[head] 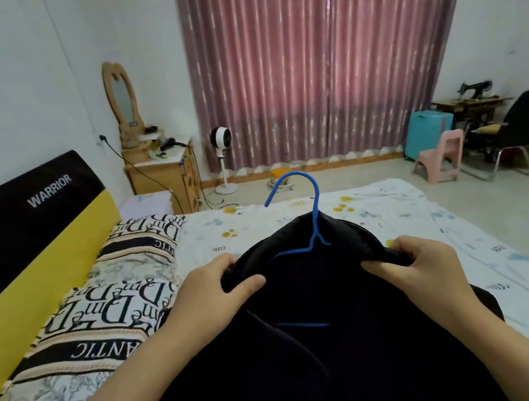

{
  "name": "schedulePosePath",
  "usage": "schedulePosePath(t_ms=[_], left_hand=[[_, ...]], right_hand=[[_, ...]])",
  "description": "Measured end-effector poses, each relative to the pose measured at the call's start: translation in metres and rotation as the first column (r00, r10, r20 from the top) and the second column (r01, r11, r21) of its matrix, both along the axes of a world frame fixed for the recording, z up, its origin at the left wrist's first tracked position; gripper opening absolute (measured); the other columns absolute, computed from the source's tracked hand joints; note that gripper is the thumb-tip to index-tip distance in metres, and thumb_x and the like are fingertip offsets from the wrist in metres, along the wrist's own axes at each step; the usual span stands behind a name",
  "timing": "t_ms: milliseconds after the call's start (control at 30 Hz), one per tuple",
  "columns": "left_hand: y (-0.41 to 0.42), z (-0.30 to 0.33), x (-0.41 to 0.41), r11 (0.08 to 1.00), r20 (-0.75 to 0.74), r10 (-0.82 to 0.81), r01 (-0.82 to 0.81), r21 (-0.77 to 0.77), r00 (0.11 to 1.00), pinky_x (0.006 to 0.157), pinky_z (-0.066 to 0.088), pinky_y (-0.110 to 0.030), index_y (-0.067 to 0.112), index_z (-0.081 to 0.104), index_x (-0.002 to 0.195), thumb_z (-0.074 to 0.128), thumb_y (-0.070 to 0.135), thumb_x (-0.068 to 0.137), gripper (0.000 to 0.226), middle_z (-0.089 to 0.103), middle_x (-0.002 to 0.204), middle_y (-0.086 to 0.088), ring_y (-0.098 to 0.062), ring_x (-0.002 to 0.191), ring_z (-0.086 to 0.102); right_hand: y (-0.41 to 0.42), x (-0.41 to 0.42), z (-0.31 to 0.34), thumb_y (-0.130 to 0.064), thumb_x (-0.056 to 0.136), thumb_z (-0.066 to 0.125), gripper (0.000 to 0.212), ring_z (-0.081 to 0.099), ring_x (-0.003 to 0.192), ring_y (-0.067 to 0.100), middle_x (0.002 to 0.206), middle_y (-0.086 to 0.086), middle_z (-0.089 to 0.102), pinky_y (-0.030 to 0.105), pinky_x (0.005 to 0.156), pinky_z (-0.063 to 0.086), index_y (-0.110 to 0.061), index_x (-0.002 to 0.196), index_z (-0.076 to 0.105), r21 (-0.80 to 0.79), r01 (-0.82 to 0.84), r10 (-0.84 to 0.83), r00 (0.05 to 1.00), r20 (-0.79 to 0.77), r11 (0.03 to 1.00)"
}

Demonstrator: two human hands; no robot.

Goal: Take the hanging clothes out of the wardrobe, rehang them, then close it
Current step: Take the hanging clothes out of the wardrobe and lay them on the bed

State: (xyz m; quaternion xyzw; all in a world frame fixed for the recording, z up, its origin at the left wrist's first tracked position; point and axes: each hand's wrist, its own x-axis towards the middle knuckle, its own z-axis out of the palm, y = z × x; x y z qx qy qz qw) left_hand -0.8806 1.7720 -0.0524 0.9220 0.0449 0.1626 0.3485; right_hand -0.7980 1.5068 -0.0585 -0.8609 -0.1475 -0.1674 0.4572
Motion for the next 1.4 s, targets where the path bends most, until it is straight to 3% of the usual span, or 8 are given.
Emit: schedulePosePath(t_ms=[167,400,567,700,900,1000,1233,1400], left_hand=[[0.048,-0.034,0.047,0.997,-0.153,-0.061,0.054,-0.052,0.986,0.082,0.042,-0.027,0.026,0.059,0.100,0.033,0.047,0.092,0.034,0.064,0.096,0.008,-0.008,0.094,0.057],[0.094,-0.082,0.133,0.983,-0.219,0.177,-0.160,0.096,0.959,0.071,0.042,-0.039,0.003,0.057,0.081,0.051,0.023,0.094,0.025,0.061,0.076,-0.010,-0.024,0.077,0.057],[0.101,-0.109,0.183,0.920,-0.122,0.390,-0.381,0.093,0.913,0.054,0.030,-0.026,0.004,0.051,0.068,0.054,0.019,0.092,0.028,0.056,0.066,-0.009,-0.023,0.066,0.051],[0.115,-0.137,0.214,0.869,-0.111,0.494,-0.491,0.059,0.862,0.054,0.029,-0.026,0.014,0.045,0.059,0.057,0.015,0.090,0.033,0.052,0.058,-0.005,-0.024,0.062,0.048],[0.145,-0.192,0.264,0.857,-0.164,0.513,-0.513,0.048,0.843,0.055,0.032,-0.032,0.013,0.050,0.058,0.060,0.013,0.088,0.031,0.055,0.056,-0.007,-0.027,0.062,0.051],[0.155,-0.227,0.295,0.880,-0.194,0.472,-0.473,0.045,0.860,0.050,0.028,-0.021,0.022,0.038,0.052,0.059,0.014,0.088,0.042,0.047,0.050,0.001,-0.016,0.055,0.044],[0.187,-0.315,0.362,0.885,-0.310,0.459,-0.457,0.083,0.832,0.053,0.031,-0.019,0.012,0.059,0.066,0.057,0.025,0.090,0.027,0.060,0.064,0.000,-0.016,0.065,0.052],[0.201,-0.379,0.397,0.861,-0.342,0.507,-0.483,0.157,0.791,0.066,0.030,-0.031,0.019,0.051,0.062,0.052,0.028,0.093,0.032,0.052,0.061,0.007,-0.020,0.070,0.051]], right_hand=[[0.023,0.062,-0.018,-0.031,0.065,0.078,0.033,0.048,0.055,0.020,0.052,0.003,0.052,0.032,0.055,0.034,-0.008,0.058,0.056,0.009,0.012,-0.012,0.995,-0.095,1.000],[0.064,0.167,-0.048,-0.035,0.065,0.078,0.032,0.056,0.057,0.022,0.057,0.005,0.058,0.032,0.055,0.041,-0.010,0.061,0.059,-0.034,-0.071,0.062,0.976,-0.210,0.997],[0.091,0.233,-0.069,-0.037,0.069,0.076,0.029,0.057,0.060,0.017,0.058,-0.001,0.059,0.031,0.055,0.040,-0.015,0.062,0.058,-0.137,-0.165,0.123,0.955,-0.269,0.977],[0.103,0.280,-0.099,-0.040,0.082,0.065,0.015,0.059,0.076,0.008,0.079,-0.009,0.065,0.023,0.064,0.042,-0.026,0.081,0.061,-0.224,-0.329,0.234,0.901,-0.365,0.917],[0.093,0.331,-0.185,-0.038,0.096,0.043,0.022,0.052,0.110,0.018,0.110,-0.005,0.058,0.031,0.077,0.036,-0.027,0.113,0.052,-0.583,-0.230,0.001,0.930,-0.366,0.779],[0.103,0.350,-0.223,-0.033,0.096,0.046,0.013,0.051,0.104,0.020,0.100,-0.002,0.056,0.032,0.074,0.041,-0.022,0.101,0.051,-0.592,-0.165,-0.075,0.930,-0.359,0.789],[0.145,0.415,-0.313,-0.027,0.097,0.045,0.031,0.044,0.078,0.018,0.076,-0.005,0.048,0.032,0.060,0.033,-0.022,0.068,0.034,-0.622,-0.056,-0.193,0.926,-0.326,0.781],[0.171,0.436,-0.369,-0.029,0.098,0.042,0.015,0.052,0.097,0.024,0.100,0.002,0.059,0.032,0.071,0.035,-0.018,0.094,0.052,-0.706,-0.088,-0.184,0.936,-0.299,0.702]])
